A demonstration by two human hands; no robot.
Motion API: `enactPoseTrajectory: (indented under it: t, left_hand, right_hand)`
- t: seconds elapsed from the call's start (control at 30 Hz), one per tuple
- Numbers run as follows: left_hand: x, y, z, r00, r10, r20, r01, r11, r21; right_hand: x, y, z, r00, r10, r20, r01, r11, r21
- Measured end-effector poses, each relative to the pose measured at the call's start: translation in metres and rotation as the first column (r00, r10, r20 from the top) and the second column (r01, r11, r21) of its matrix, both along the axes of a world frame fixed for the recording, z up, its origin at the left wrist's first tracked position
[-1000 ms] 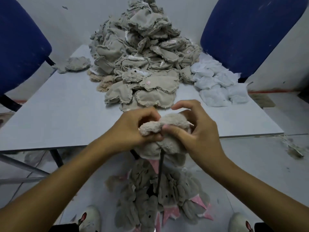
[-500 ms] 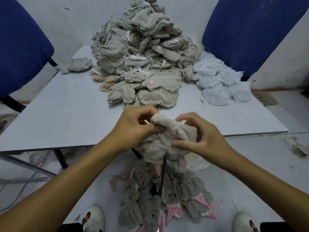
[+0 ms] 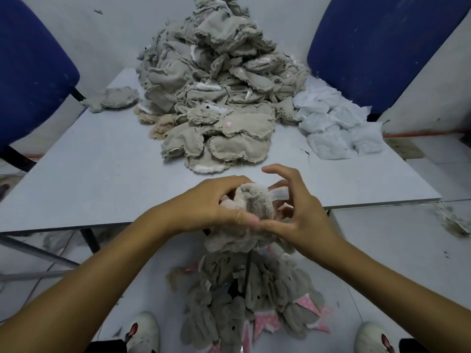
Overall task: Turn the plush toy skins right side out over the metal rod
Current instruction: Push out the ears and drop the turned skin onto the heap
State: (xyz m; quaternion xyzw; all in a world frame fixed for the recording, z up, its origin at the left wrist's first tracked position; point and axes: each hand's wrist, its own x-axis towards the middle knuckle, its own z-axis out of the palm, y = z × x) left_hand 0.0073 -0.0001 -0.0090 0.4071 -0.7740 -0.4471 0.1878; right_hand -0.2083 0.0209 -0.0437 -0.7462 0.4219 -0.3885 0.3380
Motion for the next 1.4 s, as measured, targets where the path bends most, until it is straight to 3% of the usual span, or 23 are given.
enactPoseTrajectory:
  t: [0.2, 0.37, 0.47, 0.53, 0.63, 0.77, 0.83, 0.93, 1.0, 1.07, 1.13, 1.2, 1.27, 1.4]
  left_hand:
    - [-0.016, 0.006, 0.003, 0.974, 0.112, -0.197, -0.154, 0.965, -0.212]
    - [-0.016, 0.006, 0.004, 0.992, 0.082, -0.091, -0.106, 0.949, -0.298]
    - [-0.018, 0.007, 0.004, 0.998, 0.067, -0.005, -0.064, 0.935, -0.349]
    - [-0.018, 0.005, 0.007, 0.986, 0.091, -0.143, -0.134, 0.933, -0.333]
    - [-0.014, 0.002, 0.011, 0.946, 0.119, -0.302, -0.192, 0.956, -0.223]
    - [-0.007, 0.003, 0.006, 0.993, 0.038, -0.115, -0.052, 0.992, -0.119]
    - [-0.001, 0.001, 0.007, 0.99, 0.026, -0.135, -0.043, 0.991, -0.124]
    - [0.008, -0.004, 0.015, 0.943, 0.11, -0.314, -0.129, 0.991, -0.041]
    - [0.014, -0.004, 0.019, 0.929, 0.119, -0.351, -0.138, 0.99, -0.028]
    - [0.019, -0.005, 0.018, 0.967, 0.102, -0.233, -0.118, 0.992, -0.053]
    - [0.019, -0.004, 0.019, 0.993, 0.068, -0.094, -0.075, 0.995, -0.069]
    - [0.016, -0.002, 0.017, 0.997, 0.006, -0.078, -0.011, 0.998, -0.057]
    - [0.014, -0.003, 0.014, 0.999, -0.032, -0.002, 0.031, 0.996, -0.089]
    - [0.008, -0.006, 0.009, 0.953, -0.019, 0.301, 0.086, 0.974, -0.211]
  right_hand:
    - [-0.002, 0.005, -0.007, 0.982, -0.053, -0.179, 0.063, 0.996, 0.055]
    - [0.002, 0.005, -0.01, 0.939, -0.078, -0.335, 0.051, 0.995, -0.087]
    - [0.001, 0.01, -0.01, 0.947, -0.112, -0.301, 0.051, 0.978, -0.203]
    - [0.0, 0.012, -0.008, 0.974, -0.124, -0.188, 0.068, 0.958, -0.278]
    - [-0.003, 0.009, -0.008, 0.991, -0.058, -0.121, 0.036, 0.983, -0.178]
    - [-0.005, 0.012, -0.02, 0.915, 0.005, -0.403, -0.099, 0.972, -0.213]
    - [-0.007, 0.012, -0.018, 0.952, -0.048, -0.303, -0.027, 0.97, -0.24]
    - [-0.009, 0.01, -0.004, 0.989, -0.128, -0.072, 0.097, 0.936, -0.339]
    - [-0.005, 0.01, 0.005, 0.991, -0.131, 0.013, 0.126, 0.913, -0.388]
    - [-0.004, 0.01, 0.008, 0.996, -0.084, 0.007, 0.082, 0.944, -0.32]
    - [-0.007, 0.01, 0.004, 0.997, -0.043, -0.059, 0.033, 0.987, -0.155]
    - [-0.011, 0.008, 0.001, 0.99, -0.018, -0.141, 0.007, 0.997, -0.081]
    - [-0.012, 0.008, 0.0, 0.988, -0.014, -0.156, -0.01, 0.988, -0.151]
    - [-0.013, 0.01, 0.002, 0.991, -0.05, -0.124, 0.016, 0.967, -0.256]
